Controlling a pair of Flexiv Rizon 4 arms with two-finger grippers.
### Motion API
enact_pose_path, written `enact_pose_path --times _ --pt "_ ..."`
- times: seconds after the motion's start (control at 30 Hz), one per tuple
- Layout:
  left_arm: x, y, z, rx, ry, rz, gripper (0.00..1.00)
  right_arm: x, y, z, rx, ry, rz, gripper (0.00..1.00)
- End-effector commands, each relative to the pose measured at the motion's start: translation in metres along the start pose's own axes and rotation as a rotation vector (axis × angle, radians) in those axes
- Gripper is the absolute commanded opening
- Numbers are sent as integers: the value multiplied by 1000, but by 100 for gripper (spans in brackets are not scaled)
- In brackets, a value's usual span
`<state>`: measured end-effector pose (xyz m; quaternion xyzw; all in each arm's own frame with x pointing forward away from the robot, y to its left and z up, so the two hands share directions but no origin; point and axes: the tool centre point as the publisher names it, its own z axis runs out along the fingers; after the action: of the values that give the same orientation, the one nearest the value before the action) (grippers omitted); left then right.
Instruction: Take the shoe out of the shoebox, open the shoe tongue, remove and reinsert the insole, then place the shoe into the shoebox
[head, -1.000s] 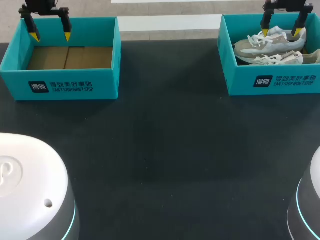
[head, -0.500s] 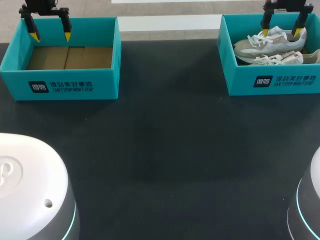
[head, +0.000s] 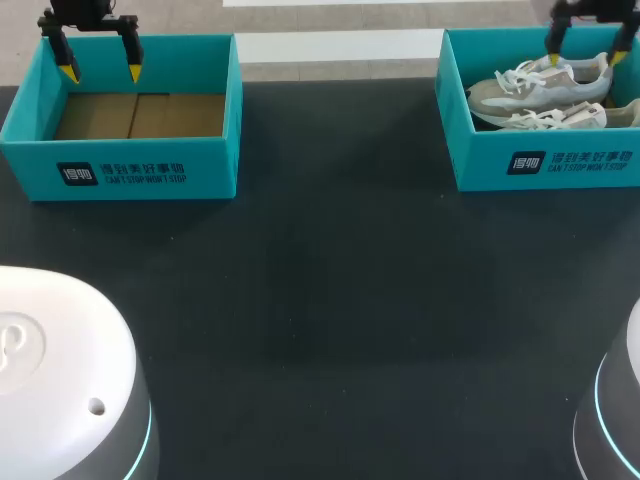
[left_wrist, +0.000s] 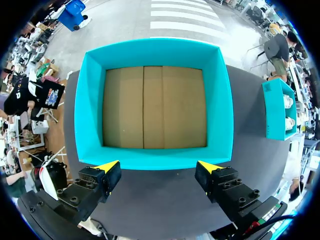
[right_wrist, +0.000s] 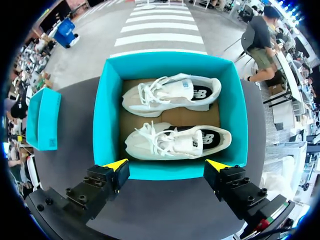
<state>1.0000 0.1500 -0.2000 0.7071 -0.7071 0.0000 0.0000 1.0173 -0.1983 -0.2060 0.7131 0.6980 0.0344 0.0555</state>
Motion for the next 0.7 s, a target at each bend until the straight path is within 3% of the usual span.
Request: enact_pose_path --times 0.03,0.37,0.47,0.7 --pt "0 0 0 0 0 0 100 -23 -14 11 -50 -7 15 100" --pt "0 0 0 0 0 0 100 -62 -26 36 -25 -85 75 100" --pt "0 0 0 0 0 0 100 -68 -31 45 22 -168 93 100" --pt "0 0 0 0 0 0 100 -68 -31 45 22 -168 93 100"
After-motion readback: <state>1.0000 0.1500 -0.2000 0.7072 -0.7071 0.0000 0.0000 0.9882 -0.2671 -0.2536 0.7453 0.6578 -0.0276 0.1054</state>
